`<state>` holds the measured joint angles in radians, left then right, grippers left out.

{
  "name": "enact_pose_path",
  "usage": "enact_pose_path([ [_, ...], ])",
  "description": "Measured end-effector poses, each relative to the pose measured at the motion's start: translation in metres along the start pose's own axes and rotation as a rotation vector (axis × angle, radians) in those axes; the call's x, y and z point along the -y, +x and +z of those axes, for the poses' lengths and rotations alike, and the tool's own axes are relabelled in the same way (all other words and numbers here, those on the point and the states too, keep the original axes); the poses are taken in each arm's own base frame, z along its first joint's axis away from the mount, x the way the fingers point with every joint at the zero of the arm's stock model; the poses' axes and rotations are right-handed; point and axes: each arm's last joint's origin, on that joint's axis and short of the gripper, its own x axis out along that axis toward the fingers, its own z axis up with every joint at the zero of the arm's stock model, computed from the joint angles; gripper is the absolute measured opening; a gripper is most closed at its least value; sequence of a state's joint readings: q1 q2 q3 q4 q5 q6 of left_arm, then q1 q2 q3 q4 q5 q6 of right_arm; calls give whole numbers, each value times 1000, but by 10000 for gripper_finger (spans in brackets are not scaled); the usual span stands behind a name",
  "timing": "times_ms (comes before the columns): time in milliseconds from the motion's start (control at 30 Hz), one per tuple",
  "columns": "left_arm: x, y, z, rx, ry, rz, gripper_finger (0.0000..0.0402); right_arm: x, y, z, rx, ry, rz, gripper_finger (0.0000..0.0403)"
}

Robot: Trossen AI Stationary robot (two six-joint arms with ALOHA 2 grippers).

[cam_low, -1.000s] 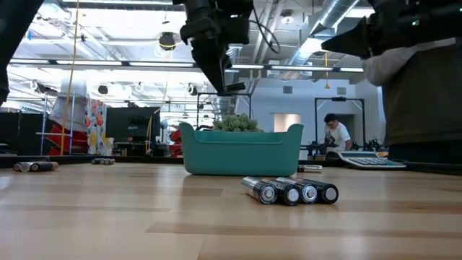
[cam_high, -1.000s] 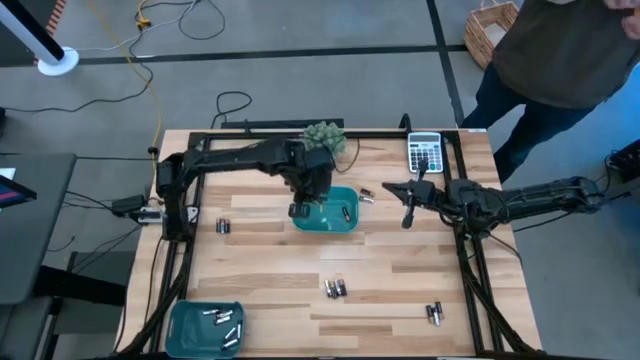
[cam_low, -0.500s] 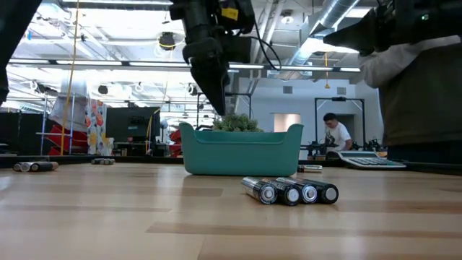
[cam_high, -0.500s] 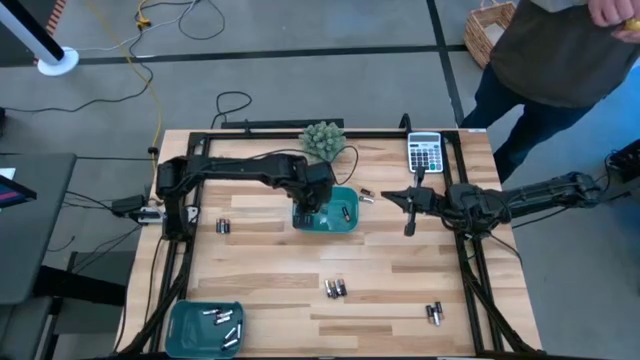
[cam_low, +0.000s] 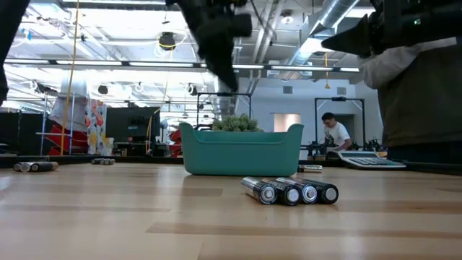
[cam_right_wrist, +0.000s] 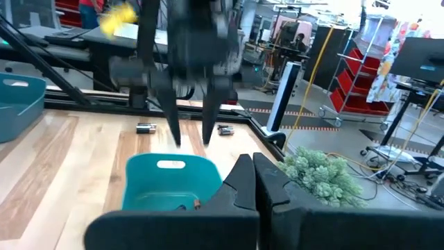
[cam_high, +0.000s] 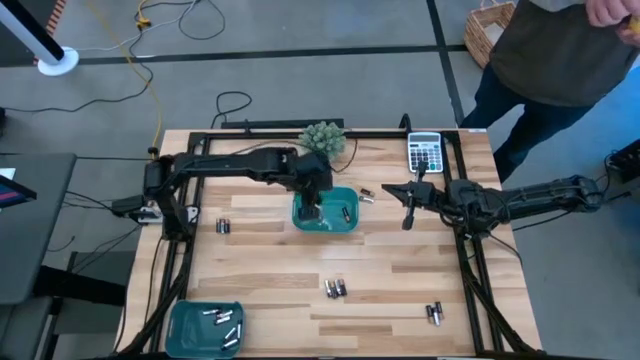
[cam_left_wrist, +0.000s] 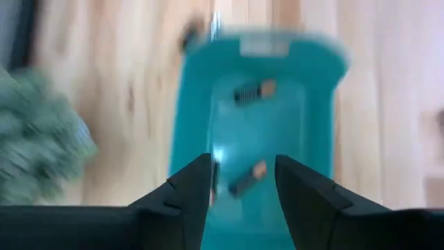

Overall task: Sort batteries
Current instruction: Put the black battery into the green bin

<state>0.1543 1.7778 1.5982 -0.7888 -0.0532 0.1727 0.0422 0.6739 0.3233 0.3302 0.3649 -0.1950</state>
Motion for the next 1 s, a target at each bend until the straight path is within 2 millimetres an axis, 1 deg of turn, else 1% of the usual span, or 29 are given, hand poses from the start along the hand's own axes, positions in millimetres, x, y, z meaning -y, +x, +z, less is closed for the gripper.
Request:
enact_pose_path([
  [67, 0, -15, 5, 99, 11, 20, 139, 0, 0, -1, -7, -3, 2, 0],
  [100, -1, -24, 4, 146, 14, 33, 133, 0, 0, -1, -9, -3, 2, 0],
  [200, -1, -43, -8, 261, -4, 63, 113, 0, 0, 0, -3, -13, 1, 0],
  [367, 4, -65, -49, 376, -72, 137, 87, 3, 1, 0, 6, -17, -19, 0],
  [467, 9, -75, -75, 437, -129, 162, 78, 6, 2, 0, 0, -13, -42, 0],
  [600, 17, -79, -110, 505, -190, 204, 73, 12, 4, -2, -9, 12, -81, 0],
  [767, 23, -75, -146, 559, -255, 222, 72, 17, 6, 0, -34, 51, -108, 0],
  [867, 25, -69, -161, 544, -263, 227, 72, 15, 11, 1, -74, 62, -95, 0],
  [1000, 26, -57, -171, 540, -274, 254, 72, 7, 22, -10, -161, 98, -72, 0],
])
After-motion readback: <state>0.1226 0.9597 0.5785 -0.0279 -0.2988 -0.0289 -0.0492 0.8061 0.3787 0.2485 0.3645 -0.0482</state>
